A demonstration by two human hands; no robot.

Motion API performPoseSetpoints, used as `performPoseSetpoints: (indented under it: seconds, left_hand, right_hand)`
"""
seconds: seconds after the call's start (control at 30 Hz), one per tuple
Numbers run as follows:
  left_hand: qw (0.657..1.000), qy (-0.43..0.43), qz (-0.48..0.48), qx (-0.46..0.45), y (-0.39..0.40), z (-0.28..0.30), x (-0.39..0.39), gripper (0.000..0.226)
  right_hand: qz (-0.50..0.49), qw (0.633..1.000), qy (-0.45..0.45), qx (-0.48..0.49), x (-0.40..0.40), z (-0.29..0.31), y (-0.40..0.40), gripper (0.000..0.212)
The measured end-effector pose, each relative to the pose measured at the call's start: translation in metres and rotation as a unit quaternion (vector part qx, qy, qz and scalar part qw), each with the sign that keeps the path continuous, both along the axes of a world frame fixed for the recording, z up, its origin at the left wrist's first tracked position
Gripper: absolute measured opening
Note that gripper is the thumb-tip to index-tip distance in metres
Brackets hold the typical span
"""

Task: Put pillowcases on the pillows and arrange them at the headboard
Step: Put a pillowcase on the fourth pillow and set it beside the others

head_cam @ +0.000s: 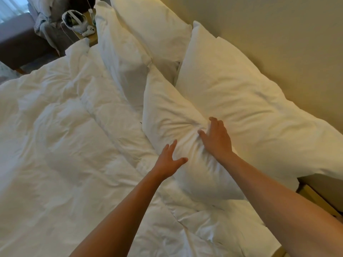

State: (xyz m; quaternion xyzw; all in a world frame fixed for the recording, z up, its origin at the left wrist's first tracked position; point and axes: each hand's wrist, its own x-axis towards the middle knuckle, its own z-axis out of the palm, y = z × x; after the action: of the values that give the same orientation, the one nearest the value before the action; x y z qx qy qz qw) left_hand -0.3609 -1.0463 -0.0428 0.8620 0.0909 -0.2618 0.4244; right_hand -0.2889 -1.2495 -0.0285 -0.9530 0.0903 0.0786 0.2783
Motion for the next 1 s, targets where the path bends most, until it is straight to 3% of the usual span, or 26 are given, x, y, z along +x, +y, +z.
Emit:
performPoseSetpoints:
  seconds: [0.13,0.23,0.37,0.47,0.6,0.67,0.77,0.9,1.0]
  left_hand:
    - [0.999,0.041,-0.014,0.000,-0.016,-0.022,-0.014,0.092]
    - [0.999,0.049,-0.015,0.007,-0.019,-0.030,-0.022,0.094]
    - [0.998,0.054,-0.002,0.020,-0.017,-0.030,-0.031,0.100]
    - [0.999,0.036,0.022,0.019,-0.017,-0.023,-0.034,0.102]
    - [0.999,-0.028,0.023,0.029,-0.031,-0.014,-0.038,0.102]
    - [0.998,-0.036,0.025,0.037,-0.041,-0.014,-0.039,0.102]
    - [0.999,0.005,0.009,0.044,-0.055,-0.019,-0.038,0.105]
    - [0.999,0.019,-0.004,0.050,-0.059,-0.026,-0.037,0.111]
    - [0.998,0.022,-0.011,0.050,-0.053,-0.030,-0.038,0.110]
  right_hand:
    - [-0.014,0.987,0.049,-0.152,-0.053,-0.028,-0.012,0.088]
    - [0.028,0.986,0.013,-0.166,-0.082,-0.046,-0.016,0.074]
    - [0.080,0.993,-0.001,-0.082,-0.076,-0.045,-0.012,0.045]
    - [0.065,0.996,-0.028,0.051,-0.072,-0.026,-0.022,0.033]
    - [0.022,0.992,-0.051,0.109,-0.077,-0.006,-0.061,0.042]
    - [0.009,0.997,-0.005,0.070,-0.079,-0.005,-0.085,0.042]
    - [0.011,0.996,0.052,-0.073,-0.080,-0.011,-0.103,0.027]
    - [0.033,0.994,-0.047,-0.091,-0.072,-0.011,-0.068,0.051]
    - [0.055,0.994,-0.028,-0.088,-0.069,-0.017,-0.034,0.063]
